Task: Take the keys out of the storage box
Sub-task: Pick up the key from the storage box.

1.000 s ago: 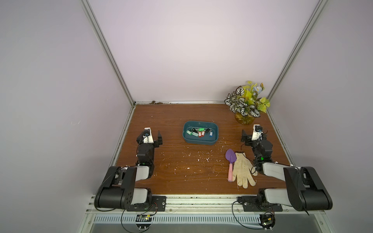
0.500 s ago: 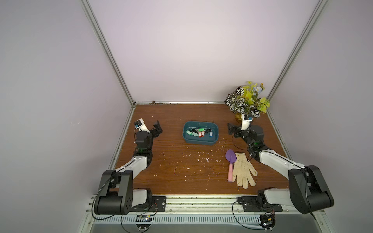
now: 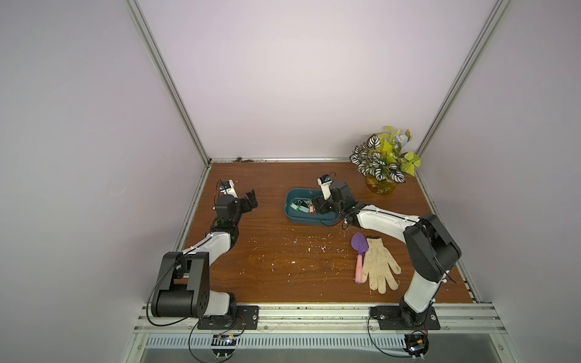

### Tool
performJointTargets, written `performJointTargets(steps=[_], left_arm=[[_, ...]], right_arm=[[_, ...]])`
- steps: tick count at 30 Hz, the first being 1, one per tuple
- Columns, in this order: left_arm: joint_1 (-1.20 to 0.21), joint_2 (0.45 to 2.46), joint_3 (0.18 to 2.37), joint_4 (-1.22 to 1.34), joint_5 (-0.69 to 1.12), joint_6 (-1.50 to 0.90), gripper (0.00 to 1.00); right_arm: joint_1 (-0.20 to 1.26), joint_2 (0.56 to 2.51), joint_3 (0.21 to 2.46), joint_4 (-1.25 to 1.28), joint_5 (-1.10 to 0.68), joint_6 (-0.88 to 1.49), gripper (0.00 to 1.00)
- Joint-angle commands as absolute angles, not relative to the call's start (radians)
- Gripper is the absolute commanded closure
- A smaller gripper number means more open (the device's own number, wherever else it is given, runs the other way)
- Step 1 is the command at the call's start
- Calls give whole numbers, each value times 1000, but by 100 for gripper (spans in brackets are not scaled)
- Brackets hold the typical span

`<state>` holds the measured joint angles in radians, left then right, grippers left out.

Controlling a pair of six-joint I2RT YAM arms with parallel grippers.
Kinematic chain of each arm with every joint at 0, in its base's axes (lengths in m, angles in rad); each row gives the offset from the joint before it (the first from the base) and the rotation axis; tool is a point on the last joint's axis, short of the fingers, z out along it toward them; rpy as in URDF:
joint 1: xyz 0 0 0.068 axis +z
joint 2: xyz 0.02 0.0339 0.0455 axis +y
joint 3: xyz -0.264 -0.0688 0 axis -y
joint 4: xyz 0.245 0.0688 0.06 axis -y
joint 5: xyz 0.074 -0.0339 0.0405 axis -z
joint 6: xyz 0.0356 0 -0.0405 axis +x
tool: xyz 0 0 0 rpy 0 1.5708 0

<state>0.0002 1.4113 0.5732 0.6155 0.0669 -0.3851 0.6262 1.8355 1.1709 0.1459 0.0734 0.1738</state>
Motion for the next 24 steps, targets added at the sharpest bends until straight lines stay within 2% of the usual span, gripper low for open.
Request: performJointTargets(steps=[1, 3, 11, 19, 22, 24], left_arm=[[6, 1434, 598, 596, 84, -340, 1], [7, 1440, 601, 597, 93, -335, 1], [6, 1443, 589, 624, 104, -324, 1], [6, 1456, 592, 626, 105, -321, 1], [6, 1462, 595, 624, 104, -321, 1], [6, 1463, 597, 621, 104, -321, 1]], right_arm=[[626, 1900, 1274, 59, 51, 173, 47], [624, 1947, 1320, 31, 45, 180, 58], [619, 2068, 1437, -50, -1, 157, 52], [606, 2135, 1516, -119, -14, 150, 62], [605, 2150, 1531, -125, -31, 146, 70], [603, 2159, 1541, -132, -41, 143, 71]])
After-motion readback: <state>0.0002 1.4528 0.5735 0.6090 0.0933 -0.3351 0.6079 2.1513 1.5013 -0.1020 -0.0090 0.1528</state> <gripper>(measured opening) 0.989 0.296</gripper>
